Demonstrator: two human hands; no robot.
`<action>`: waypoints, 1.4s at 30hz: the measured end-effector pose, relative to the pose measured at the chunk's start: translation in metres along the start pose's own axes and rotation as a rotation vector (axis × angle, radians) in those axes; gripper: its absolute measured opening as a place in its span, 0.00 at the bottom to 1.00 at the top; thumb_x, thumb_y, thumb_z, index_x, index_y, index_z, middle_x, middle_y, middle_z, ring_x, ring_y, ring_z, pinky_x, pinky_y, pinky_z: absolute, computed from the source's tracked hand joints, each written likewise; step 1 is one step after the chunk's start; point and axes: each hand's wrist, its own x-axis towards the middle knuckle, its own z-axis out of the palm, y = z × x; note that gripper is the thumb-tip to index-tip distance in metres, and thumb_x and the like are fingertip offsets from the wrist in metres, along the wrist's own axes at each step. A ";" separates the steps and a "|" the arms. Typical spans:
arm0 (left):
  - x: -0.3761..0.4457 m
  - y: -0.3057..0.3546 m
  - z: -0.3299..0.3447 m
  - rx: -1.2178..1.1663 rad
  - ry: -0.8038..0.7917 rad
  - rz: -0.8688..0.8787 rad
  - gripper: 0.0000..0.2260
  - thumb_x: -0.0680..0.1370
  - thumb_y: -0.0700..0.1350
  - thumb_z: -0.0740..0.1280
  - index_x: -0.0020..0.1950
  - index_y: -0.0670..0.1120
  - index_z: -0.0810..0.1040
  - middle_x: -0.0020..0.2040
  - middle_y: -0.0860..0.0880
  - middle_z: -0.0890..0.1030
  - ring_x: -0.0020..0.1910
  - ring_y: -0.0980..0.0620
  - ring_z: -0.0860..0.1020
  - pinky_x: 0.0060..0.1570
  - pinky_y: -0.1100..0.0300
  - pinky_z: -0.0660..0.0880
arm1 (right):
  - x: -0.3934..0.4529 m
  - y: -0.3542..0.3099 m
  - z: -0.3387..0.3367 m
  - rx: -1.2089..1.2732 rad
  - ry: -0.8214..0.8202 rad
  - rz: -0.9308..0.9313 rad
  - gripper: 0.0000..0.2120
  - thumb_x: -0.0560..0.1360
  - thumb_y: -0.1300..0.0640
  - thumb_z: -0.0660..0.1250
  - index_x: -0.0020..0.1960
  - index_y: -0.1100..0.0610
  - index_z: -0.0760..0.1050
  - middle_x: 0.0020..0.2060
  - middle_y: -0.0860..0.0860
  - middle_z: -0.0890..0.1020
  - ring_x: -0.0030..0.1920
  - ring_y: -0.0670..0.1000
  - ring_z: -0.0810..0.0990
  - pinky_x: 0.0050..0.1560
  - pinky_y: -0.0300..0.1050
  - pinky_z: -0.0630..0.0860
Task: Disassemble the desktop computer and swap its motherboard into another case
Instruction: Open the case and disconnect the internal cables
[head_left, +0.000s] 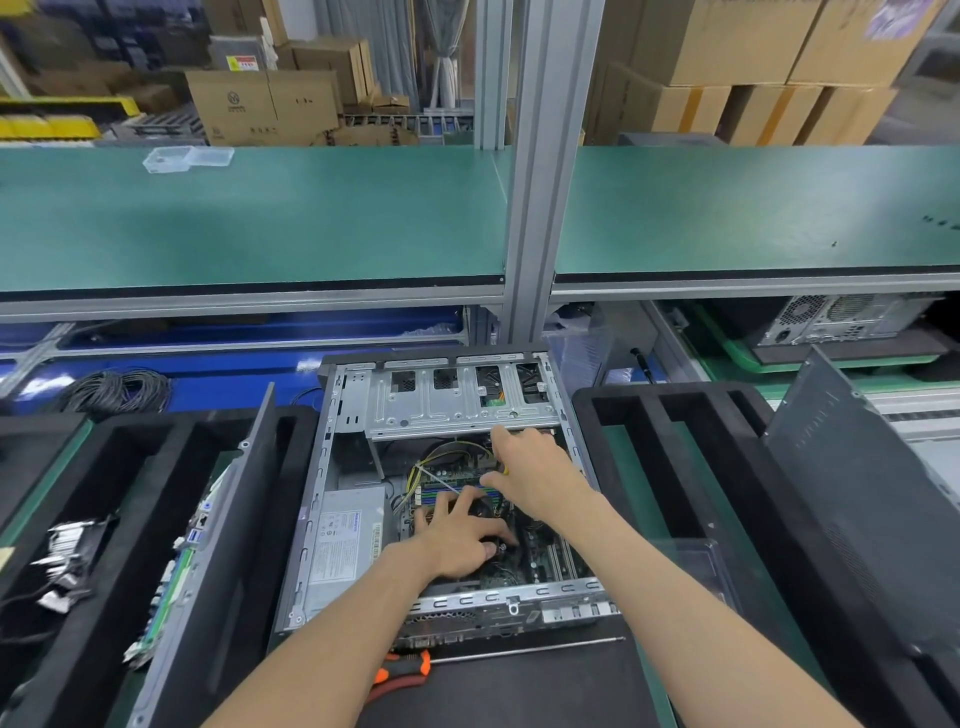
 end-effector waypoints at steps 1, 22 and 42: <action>0.000 0.000 0.000 -0.001 0.001 -0.002 0.15 0.81 0.53 0.59 0.59 0.75 0.69 0.77 0.57 0.52 0.76 0.40 0.48 0.70 0.31 0.46 | 0.001 -0.004 -0.001 -0.022 0.000 -0.003 0.14 0.80 0.49 0.66 0.55 0.58 0.67 0.45 0.58 0.76 0.45 0.60 0.74 0.39 0.49 0.69; 0.000 0.001 -0.003 -0.052 -0.024 -0.006 0.14 0.81 0.52 0.59 0.58 0.73 0.73 0.76 0.57 0.53 0.75 0.43 0.48 0.70 0.34 0.45 | 0.012 0.002 -0.032 -0.146 -0.249 -0.056 0.09 0.78 0.57 0.65 0.40 0.59 0.72 0.32 0.52 0.70 0.38 0.57 0.72 0.32 0.45 0.65; 0.000 0.001 -0.003 -0.072 -0.022 -0.014 0.15 0.80 0.51 0.60 0.56 0.74 0.72 0.77 0.58 0.51 0.75 0.44 0.47 0.69 0.35 0.45 | 0.019 -0.020 -0.039 -0.237 -0.414 -0.212 0.11 0.70 0.68 0.64 0.37 0.53 0.75 0.35 0.53 0.77 0.43 0.59 0.79 0.42 0.49 0.78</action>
